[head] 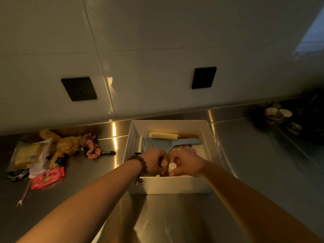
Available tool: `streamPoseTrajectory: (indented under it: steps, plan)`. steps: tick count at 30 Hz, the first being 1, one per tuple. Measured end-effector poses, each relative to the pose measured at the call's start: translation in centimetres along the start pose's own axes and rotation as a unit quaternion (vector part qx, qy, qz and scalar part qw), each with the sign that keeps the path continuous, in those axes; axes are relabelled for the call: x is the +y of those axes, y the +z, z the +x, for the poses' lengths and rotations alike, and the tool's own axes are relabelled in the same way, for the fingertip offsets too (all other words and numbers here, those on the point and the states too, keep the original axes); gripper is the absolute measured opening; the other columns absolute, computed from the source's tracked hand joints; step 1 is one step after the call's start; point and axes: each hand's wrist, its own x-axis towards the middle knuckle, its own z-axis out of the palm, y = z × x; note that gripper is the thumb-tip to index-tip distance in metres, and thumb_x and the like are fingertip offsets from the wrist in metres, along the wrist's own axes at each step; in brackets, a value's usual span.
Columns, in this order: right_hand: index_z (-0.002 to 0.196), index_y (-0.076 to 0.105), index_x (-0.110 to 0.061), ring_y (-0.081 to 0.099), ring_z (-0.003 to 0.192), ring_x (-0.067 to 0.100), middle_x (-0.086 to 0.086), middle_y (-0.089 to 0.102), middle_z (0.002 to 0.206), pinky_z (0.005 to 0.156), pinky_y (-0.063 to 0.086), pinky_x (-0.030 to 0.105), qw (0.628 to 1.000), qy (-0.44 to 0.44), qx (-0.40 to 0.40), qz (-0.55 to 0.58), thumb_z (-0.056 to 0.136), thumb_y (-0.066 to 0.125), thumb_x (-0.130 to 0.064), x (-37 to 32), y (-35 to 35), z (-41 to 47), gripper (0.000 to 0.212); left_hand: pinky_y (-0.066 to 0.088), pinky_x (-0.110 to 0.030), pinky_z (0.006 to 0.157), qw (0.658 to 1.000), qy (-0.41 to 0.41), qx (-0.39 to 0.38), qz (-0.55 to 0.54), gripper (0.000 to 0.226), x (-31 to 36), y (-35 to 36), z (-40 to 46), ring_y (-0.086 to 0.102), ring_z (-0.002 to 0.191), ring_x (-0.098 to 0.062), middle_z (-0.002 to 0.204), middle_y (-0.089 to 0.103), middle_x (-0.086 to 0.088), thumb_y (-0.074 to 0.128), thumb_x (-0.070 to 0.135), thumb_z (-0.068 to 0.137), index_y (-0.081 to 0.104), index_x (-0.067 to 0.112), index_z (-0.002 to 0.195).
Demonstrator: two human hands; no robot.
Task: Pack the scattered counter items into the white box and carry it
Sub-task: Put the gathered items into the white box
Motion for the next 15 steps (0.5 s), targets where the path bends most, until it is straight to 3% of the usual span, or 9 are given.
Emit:
streamPoseTrajectory:
  steps: [4, 8, 12, 15]
  plan:
    - [0.094, 0.062, -0.021, 0.056, 0.083, 0.009, -0.015, 0.053, 0.084, 0.069, 0.048, 0.023, 1.0, 0.01, -0.015, 0.013, 0.068, 0.082, -0.025, 0.3, 0.1, 0.0, 0.033, 0.05, -0.036, 0.09, 0.998, -0.008, -0.015, -0.054, 0.039, -0.3, -0.5, -0.8, 0.058, 0.1, -0.016, 0.109, 0.062, -0.002, 0.077, 0.015, 0.072, 0.06, 0.015, 0.108]
    - [0.1, 0.062, -0.028, 0.06, 0.082, 0.002, -0.018, 0.057, 0.088, 0.065, 0.047, 0.01, 0.998, 0.014, -0.024, 0.06, 0.069, 0.083, -0.023, 0.5, -0.1, -0.4, 0.038, 0.05, -0.033, 0.09, 0.995, -0.016, -0.037, -0.091, 0.036, -0.4, -0.9, -1.5, 0.06, 0.099, -0.015, 0.107, 0.064, -0.001, 0.076, 0.015, 0.074, 0.062, 0.015, 0.108]
    - [0.109, 0.061, -0.032, 0.063, 0.089, 0.001, -0.015, 0.064, 0.096, 0.076, 0.05, 0.017, 0.996, 0.021, -0.018, 0.081, 0.066, 0.085, -0.025, 0.7, -0.9, -1.0, 0.05, 0.046, -0.03, 0.093, 0.992, -0.031, -0.039, -0.118, 0.043, 0.0, -1.8, -2.1, 0.06, 0.103, -0.014, 0.109, 0.065, 0.0, 0.076, 0.016, 0.075, 0.06, 0.015, 0.115]
    - [0.121, 0.057, -0.033, 0.06, 0.098, 0.0, -0.019, 0.06, 0.107, 0.076, 0.051, 0.015, 0.997, 0.008, 0.011, 0.072, 0.068, 0.083, -0.031, 0.2, -1.6, -1.4, 0.058, 0.049, -0.033, 0.092, 0.99, -0.022, 0.029, -0.135, 0.035, 0.5, -2.7, -3.0, 0.059, 0.103, -0.015, 0.109, 0.064, 0.0, 0.073, 0.02, 0.079, 0.06, 0.017, 0.112]
